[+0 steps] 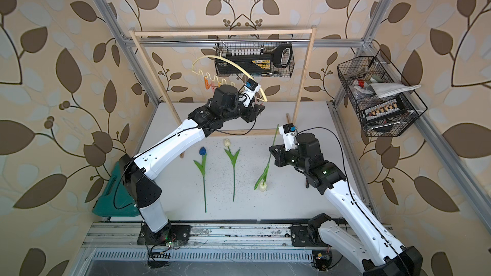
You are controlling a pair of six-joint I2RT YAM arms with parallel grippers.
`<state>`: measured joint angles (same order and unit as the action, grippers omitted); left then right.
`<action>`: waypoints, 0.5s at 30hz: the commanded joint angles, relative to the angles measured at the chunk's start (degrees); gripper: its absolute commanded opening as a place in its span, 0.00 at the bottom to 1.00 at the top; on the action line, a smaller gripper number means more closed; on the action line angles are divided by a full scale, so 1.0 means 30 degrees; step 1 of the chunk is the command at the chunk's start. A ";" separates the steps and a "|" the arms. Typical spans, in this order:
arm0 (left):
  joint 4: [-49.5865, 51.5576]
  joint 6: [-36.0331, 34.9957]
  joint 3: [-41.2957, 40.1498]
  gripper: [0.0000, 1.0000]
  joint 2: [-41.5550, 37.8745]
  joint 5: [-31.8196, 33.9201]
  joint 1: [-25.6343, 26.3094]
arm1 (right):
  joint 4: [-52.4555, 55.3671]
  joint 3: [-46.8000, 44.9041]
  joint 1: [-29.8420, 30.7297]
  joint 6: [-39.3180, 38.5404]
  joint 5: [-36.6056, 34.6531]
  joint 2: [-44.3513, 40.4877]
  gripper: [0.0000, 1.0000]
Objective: Dry the flowers on a clothes hanger
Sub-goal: Open the clamp at the hanger.
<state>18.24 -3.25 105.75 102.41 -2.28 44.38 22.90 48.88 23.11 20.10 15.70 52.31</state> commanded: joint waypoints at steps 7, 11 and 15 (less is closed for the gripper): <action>-0.1242 -0.0438 0.0221 0.62 0.0140 0.2420 0.0689 | -0.0190 0.0548 -0.0080 -0.0106 0.0363 -0.0007 0.05; -0.1404 -0.0539 0.0051 0.54 0.0097 0.2653 0.0734 | -0.0194 0.0551 -0.0115 -0.0123 0.0379 0.0012 0.05; -0.1467 -0.0600 0.0047 0.48 -0.0006 0.2752 0.0763 | -0.0228 0.0536 -0.0117 -0.0105 0.0445 0.0022 0.05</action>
<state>16.56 -4.51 105.73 102.89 4.56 46.19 22.90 48.88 23.07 20.10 15.79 52.31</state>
